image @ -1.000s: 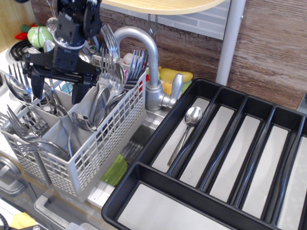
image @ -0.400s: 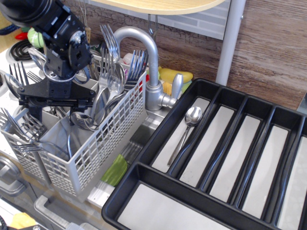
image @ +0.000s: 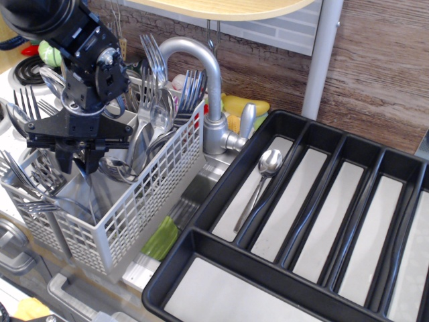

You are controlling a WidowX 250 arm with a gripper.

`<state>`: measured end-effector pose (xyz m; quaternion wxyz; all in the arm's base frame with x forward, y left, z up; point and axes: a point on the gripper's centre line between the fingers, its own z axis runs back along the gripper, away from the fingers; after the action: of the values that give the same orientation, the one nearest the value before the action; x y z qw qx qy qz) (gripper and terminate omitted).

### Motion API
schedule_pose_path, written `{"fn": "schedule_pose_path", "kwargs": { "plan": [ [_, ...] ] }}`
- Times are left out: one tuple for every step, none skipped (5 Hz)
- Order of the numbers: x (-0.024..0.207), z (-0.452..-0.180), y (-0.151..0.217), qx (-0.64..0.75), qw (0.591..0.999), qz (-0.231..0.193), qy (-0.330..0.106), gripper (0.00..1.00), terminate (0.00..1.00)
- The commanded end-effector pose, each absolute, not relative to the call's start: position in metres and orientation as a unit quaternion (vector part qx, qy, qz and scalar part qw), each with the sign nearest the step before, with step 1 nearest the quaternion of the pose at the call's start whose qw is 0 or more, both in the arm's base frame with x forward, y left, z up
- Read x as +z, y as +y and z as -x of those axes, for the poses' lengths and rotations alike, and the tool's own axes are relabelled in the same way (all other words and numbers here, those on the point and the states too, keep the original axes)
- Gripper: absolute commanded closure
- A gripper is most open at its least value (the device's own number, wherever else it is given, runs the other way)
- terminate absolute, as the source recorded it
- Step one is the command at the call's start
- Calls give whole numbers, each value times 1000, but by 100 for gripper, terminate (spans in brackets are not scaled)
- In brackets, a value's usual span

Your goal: Put small spoon from basket to tray

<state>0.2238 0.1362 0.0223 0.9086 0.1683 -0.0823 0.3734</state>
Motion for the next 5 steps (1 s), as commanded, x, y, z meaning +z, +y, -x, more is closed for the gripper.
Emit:
{"fn": "schedule_pose_path", "kwargs": {
  "plan": [
    [40, -229, 142, 333, 921, -179, -95, 100, 0],
    [69, -232, 139, 308, 929, -190, -83, 100, 0],
    [114, -236, 133, 288, 929, -220, -76, 100, 0],
    [156, -246, 121, 278, 926, -239, -83, 100, 0],
    [188, -262, 101, 258, 927, -254, -94, 100, 0]
  ]
}}
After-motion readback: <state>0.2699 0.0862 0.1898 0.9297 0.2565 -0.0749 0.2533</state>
